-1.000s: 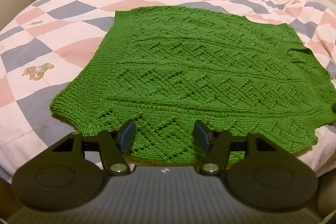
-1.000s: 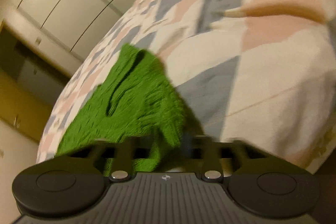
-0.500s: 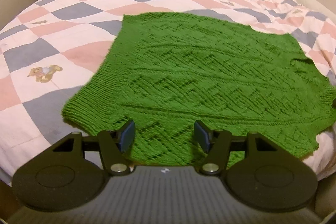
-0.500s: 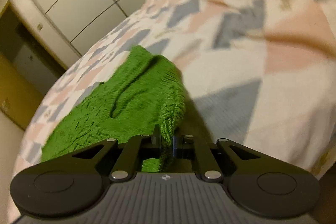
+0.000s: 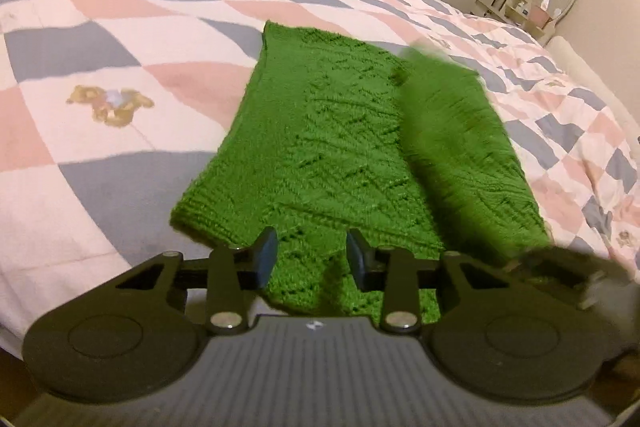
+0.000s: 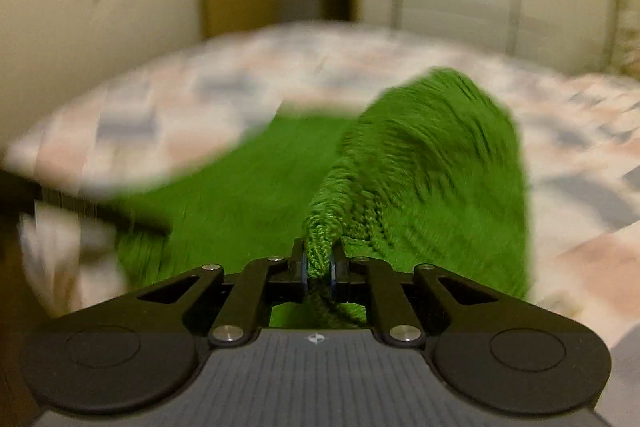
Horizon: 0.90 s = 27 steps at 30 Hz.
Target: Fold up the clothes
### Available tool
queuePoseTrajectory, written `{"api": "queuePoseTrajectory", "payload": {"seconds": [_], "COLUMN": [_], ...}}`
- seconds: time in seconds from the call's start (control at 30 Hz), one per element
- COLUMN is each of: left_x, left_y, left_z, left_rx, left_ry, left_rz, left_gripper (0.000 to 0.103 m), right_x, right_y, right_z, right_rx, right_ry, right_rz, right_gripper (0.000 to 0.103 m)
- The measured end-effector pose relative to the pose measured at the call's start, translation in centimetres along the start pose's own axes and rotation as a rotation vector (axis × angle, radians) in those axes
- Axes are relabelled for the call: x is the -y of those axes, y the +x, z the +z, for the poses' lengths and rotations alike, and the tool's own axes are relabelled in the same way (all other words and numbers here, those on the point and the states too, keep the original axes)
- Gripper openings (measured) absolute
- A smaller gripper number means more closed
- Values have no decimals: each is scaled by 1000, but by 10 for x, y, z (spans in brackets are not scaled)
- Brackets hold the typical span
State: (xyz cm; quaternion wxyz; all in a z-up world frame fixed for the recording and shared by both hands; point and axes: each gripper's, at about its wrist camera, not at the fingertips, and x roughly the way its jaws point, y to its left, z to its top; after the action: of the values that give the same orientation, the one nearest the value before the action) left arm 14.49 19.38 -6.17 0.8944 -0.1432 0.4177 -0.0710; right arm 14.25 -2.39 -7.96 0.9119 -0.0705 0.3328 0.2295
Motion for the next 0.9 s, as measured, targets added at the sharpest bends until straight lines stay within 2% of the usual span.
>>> {"api": "queuePoseTrajectory", "payload": {"seconds": [0.07,0.1,0.2,0.43,0.57,0.63,0.7,0.73,0.8,0.9], "left_x": [0,0,3,14,22,25,27,29,34,42], "left_y": [0,1,3,3,5,7,9,10,12,16], "left_z": [-2,-3,-3,-6,-7,-8,-9,-10,-11,-13], "left_rx": [4,4,3,-8,-24,-31,-41,-46,-58,-73], "left_ry": [-2,-6,-15,-14,-20,-26,-43,-54,-77,-105], "left_rz": [-7,-11,-19,-52,-82,-97,-124,-141,-187,-254], "left_gripper": [32,32,32,32,32,32,32,32,33,38], "right_x": [-4,-5,-5,15,30,41,57,67,86,113], "right_y": [4,1,-10,-30,-43,-55,-64,-64,-60,-56], "right_z": [-8,-9,-4,-11,-18,-23,-26,-27,-31,-40], "right_rx": [-17,-8,20,35,16,45,71,66,34,11], "right_ry": [-6,-15,-16,15,42,74,144,181,254,381], "right_rz": [5,2,6,10,73,106,92,74,24,59], "right_gripper": [26,33,46,46,53,53,51,48,32,29]}}
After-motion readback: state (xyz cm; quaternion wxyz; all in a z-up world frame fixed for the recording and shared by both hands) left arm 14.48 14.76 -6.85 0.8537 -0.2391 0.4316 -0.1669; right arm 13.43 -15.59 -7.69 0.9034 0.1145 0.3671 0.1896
